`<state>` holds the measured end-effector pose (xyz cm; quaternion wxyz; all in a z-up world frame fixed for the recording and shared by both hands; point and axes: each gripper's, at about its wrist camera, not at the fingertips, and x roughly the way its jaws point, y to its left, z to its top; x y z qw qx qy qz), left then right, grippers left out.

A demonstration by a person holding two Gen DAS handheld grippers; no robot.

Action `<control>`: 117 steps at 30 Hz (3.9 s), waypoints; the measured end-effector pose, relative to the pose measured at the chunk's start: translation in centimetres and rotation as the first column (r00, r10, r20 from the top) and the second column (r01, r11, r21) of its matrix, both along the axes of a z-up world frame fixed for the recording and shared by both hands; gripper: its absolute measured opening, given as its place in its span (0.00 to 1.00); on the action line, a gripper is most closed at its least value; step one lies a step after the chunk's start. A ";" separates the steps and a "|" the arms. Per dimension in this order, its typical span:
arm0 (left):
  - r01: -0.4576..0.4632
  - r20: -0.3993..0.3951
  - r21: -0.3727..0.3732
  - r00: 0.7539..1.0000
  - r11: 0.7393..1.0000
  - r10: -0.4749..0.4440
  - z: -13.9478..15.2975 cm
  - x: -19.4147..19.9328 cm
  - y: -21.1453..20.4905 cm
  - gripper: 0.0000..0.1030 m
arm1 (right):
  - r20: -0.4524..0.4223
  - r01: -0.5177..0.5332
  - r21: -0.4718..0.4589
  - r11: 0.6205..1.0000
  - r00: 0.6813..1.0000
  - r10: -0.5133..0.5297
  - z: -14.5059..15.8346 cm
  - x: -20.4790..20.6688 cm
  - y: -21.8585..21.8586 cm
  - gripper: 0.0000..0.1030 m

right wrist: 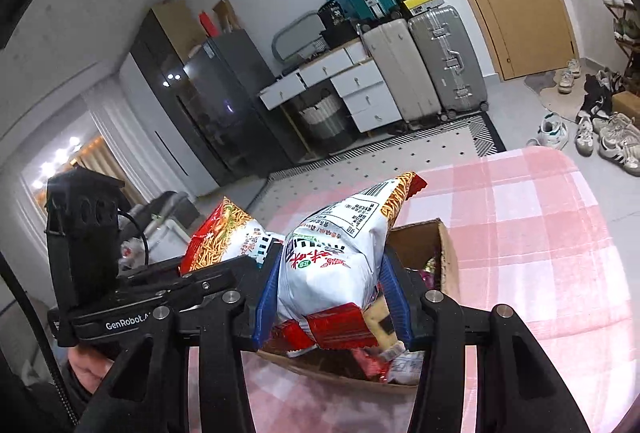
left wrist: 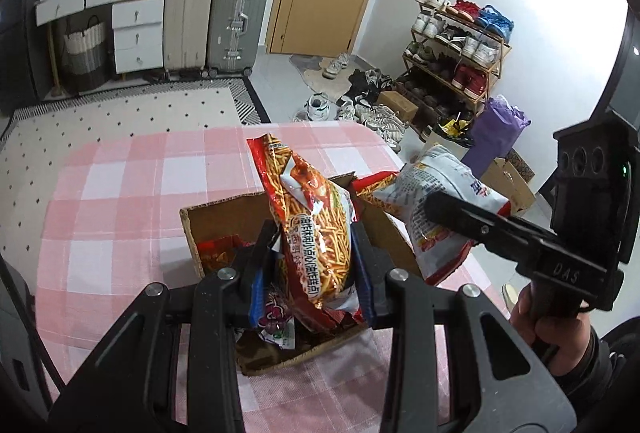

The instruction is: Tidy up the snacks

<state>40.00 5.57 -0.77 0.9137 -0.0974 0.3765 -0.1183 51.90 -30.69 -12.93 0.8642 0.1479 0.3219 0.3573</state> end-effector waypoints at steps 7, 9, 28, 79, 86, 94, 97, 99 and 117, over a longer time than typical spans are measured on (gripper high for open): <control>-0.006 -0.040 -0.026 0.999 1.000 0.005 -3.0 2.4 0.5 0.31 | 0.005 0.017 -0.105 0.994 1.000 -0.017 -2.1 1.7 1.2 0.46; -0.012 -0.047 -0.057 0.999 0.998 0.010 -3.7 3.1 0.7 0.33 | 0.002 0.015 -0.121 0.993 1.000 -0.015 -2.8 2.2 1.5 0.46; -0.128 -0.022 0.002 0.992 0.992 0.128 -3.1 -0.4 3.1 0.79 | 0.133 0.073 -0.121 0.990 0.989 -0.057 -1.4 -0.5 -0.9 0.85; -0.377 0.451 0.168 0.851 0.911 0.270 -12.9 -19.7 3.3 0.99 | 0.430 0.348 -0.152 0.925 0.866 -0.255 -10.7 -15.5 -7.8 0.99; -0.376 0.453 0.168 0.851 0.911 0.268 -12.8 -19.7 3.0 0.99 | 0.424 0.353 -0.178 0.919 0.870 -0.252 -11.0 -14.9 -7.3 0.99; -0.392 0.456 0.167 0.844 0.905 0.282 -12.6 -20.1 2.7 0.99 | 0.459 0.348 -0.222 0.911 0.861 -0.218 -11.2 -15.2 -6.0 0.99; -0.392 0.457 0.166 0.844 0.905 0.282 -12.6 -20.1 2.7 0.99 | 0.453 0.349 -0.218 0.911 0.863 -0.222 -11.2 -15.1 -6.0 0.99; -0.392 0.456 0.166 0.844 0.905 0.282 -12.6 -20.1 2.7 0.99 | 0.448 0.349 -0.216 0.912 0.865 -0.225 -11.2 -15.1 -6.0 0.99; -0.387 0.456 0.166 0.846 0.907 0.277 -12.7 -20.0 2.8 0.99 | 0.447 0.350 -0.228 0.909 0.867 -0.221 -11.5 -14.8 -6.0 0.99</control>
